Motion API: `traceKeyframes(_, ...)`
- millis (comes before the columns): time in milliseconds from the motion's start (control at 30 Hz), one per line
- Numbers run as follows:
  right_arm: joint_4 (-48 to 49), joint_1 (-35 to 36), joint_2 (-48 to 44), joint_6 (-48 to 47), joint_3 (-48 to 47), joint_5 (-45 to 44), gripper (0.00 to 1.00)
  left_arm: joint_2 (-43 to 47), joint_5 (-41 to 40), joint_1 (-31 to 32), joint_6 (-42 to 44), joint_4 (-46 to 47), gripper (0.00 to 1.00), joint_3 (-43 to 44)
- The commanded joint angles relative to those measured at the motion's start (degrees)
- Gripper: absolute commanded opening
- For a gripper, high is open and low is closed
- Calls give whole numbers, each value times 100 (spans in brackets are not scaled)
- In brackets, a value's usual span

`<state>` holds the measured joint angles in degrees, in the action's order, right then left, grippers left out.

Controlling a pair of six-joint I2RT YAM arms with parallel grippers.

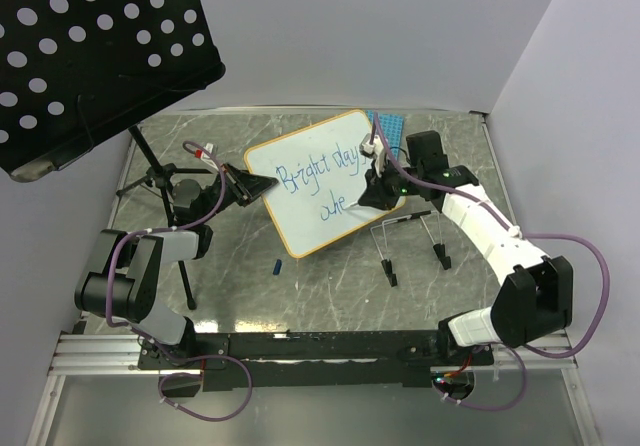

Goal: Write a sentence on the whiteboard
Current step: Write on the whiteboard with the whiteboard.

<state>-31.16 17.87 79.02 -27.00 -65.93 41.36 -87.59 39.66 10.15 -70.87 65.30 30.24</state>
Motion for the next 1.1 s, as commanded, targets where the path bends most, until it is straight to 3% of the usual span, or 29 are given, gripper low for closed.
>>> traceKeyframes(0,4,-2,-238,-103,63,-181,0,260,33,-5,-348,2523,1,369)
traceKeyframes(267,250,-319,-238,195,-350,-111,0,313,51,-5,-331,2462,1,377)
traceKeyframes(1067,382,-345,183,275,-544,-42,0,269,59,-5,-366,2532,1,377)
